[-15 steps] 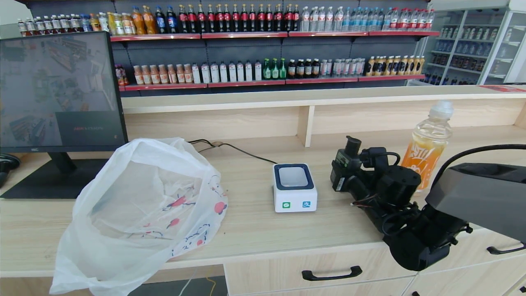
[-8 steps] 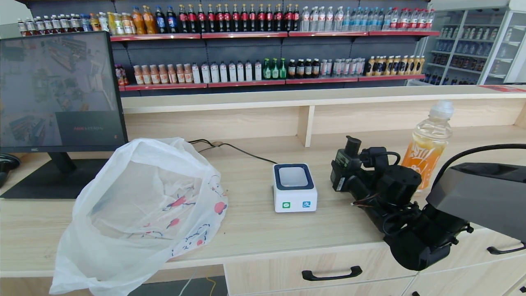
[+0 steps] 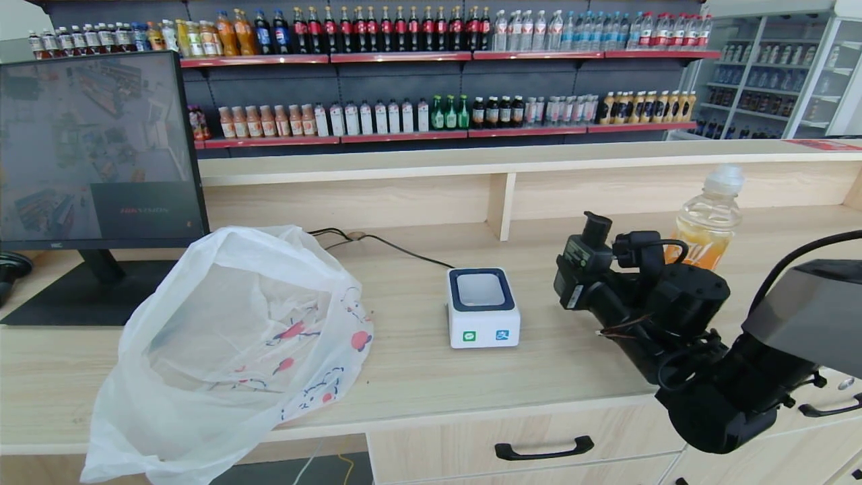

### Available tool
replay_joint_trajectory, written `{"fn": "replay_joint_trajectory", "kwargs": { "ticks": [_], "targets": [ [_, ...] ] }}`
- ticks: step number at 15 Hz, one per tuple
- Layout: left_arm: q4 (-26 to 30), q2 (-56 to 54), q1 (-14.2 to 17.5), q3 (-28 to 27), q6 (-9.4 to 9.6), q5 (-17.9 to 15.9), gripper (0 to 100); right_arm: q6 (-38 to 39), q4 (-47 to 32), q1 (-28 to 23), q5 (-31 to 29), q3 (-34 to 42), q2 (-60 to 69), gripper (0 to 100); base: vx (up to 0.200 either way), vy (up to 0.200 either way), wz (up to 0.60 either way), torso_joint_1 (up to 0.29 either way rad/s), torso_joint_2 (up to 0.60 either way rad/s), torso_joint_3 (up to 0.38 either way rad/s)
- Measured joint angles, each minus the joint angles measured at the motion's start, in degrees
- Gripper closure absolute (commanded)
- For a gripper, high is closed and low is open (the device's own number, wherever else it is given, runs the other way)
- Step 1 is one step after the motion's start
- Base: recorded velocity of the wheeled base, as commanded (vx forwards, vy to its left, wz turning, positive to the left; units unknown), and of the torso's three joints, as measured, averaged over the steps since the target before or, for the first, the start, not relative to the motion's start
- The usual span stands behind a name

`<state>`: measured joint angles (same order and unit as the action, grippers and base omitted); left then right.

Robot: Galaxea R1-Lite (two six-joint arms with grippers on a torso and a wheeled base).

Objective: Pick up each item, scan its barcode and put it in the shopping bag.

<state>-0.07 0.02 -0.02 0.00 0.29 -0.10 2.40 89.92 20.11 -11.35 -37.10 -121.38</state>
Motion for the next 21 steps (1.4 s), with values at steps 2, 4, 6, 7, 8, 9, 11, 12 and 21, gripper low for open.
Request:
{"fn": "replay_joint_trajectory", "kwargs": {
  "ticks": [2,4,6,7,8,9,11,12,21],
  "targets": [
    [0.0,0.0,0.0,0.0,0.04,0.0,0,0.0,0.0,0.3,0.0,3.0,3.3,100,0.000,0.000,0.00,0.000,0.00,0.000],
    [0.0,0.0,0.0,0.0,0.00,0.0,0,-0.4,0.0,1.6,0.1,5.5,6.7,100,0.000,0.000,0.00,0.000,0.00,0.000],
    [0.0,0.0,0.0,0.0,0.06,0.0,0,-0.7,0.0,3.7,0.2,8.3,10.7,100,0.000,0.000,0.00,0.000,0.00,0.000],
    [0.0,0.0,0.0,0.0,0.04,0.0,0,-0.8,0.0,5.1,0.2,10.1,13.1,100,0.000,0.000,0.00,0.000,0.00,0.000],
    [0.0,0.0,0.0,0.0,0.06,0.0,0,-1.0,0.1,6.4,0.2,12.0,15.3,100,0.000,0.000,0.00,0.000,0.00,0.000],
    [0.0,0.0,0.0,0.0,0.04,0.0,0,-1.2,0.0,7.6,0.2,14.0,17.3,100,0.000,0.000,0.00,0.000,0.00,0.000],
    [0.0,0.0,0.0,0.0,0.04,0.0,0,-2.0,0.0,9.4,0.2,18.4,21.6,100,0.000,0.000,0.00,0.000,0.00,0.000],
    [0.0,0.0,0.0,0.0,0.06,0.0,0,-2.3,0.0,9.8,0.2,20.3,23.4,100,0.000,0.000,0.00,0.000,0.00,0.000],
    [0.0,0.0,0.0,0.0,0.06,0.0,0,-2.8,0.0,10.6,1.9,27.0,31.1,100,0.000,0.000,0.00,0.000,0.00,0.000]
  ]
}}
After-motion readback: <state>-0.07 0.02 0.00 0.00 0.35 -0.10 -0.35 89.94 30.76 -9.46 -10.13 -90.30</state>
